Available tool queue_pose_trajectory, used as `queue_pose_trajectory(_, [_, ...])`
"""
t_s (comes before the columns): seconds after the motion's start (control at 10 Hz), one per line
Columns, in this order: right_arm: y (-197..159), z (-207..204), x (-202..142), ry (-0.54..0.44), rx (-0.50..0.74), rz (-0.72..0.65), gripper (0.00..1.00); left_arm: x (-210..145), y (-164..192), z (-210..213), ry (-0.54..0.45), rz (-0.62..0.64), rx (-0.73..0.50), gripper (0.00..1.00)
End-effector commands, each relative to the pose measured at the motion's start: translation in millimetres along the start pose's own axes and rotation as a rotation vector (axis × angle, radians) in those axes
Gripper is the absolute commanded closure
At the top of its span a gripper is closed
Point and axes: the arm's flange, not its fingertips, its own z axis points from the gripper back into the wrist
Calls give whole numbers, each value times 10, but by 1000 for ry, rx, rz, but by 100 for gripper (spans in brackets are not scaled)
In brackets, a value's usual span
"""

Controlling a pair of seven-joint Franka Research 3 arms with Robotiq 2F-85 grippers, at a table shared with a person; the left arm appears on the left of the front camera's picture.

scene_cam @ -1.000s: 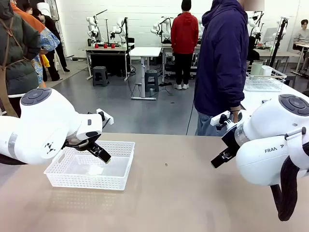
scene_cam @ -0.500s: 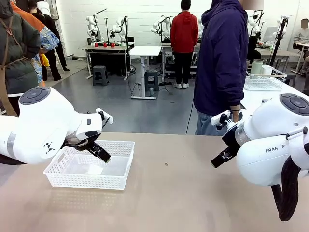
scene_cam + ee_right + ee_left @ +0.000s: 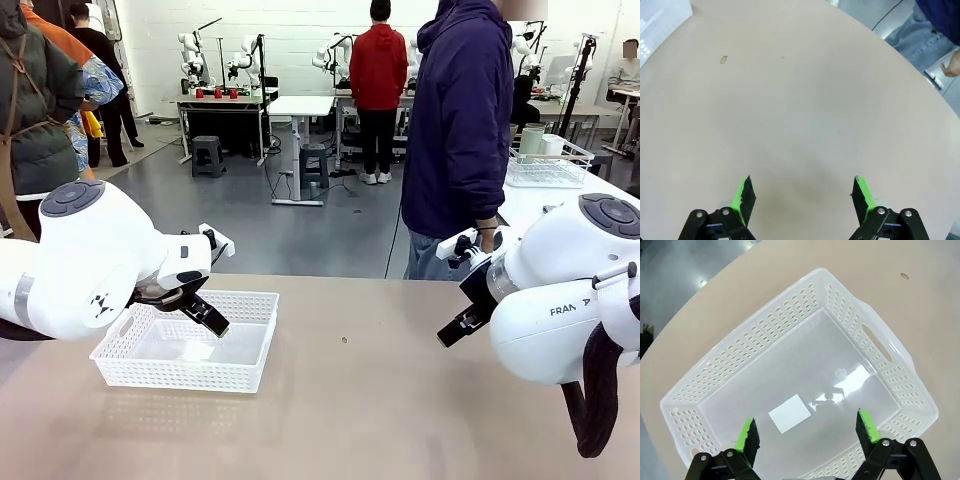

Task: Clean and organize the cups into the basket.
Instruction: Pick up the Organizing basket and move it to the center of the table, then pick up the Reusable plastic cup from the right side of the table and place it inside the Organizing basket.

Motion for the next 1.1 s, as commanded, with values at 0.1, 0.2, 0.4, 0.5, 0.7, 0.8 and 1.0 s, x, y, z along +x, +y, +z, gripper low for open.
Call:
queue_pose_trajectory(0.1, [0, 0, 0, 0, 0, 0, 0, 0, 1, 0, 0, 0, 0, 0])
queue_pose_trajectory(0.2, [0, 0, 0, 0, 0, 0, 0, 0, 1, 0, 0, 0, 0, 0])
queue_pose_trajectory(0.4, [0, 0, 0, 0, 0, 0, 0, 0, 1, 0, 0, 0, 0, 0])
queue_pose_trajectory(0.5, [0, 0, 0, 0, 0, 0, 0, 0, 0, 0, 0, 0, 0, 0])
queue_pose_trajectory(0.7, [117, 454, -184, -62, -78, 22, 0, -93, 16, 588, 102, -17, -4, 0])
queue_pose_trajectory(0.8, [207, 723, -387, -54, -61, 39, 0, -262, -48, 856, 173, -17, -74, 0])
queue_pose_trajectory(1.0, [387, 1046, -665, 26, -57, 88, 0, -488, -67, 1168, 244, -76, -114, 0])
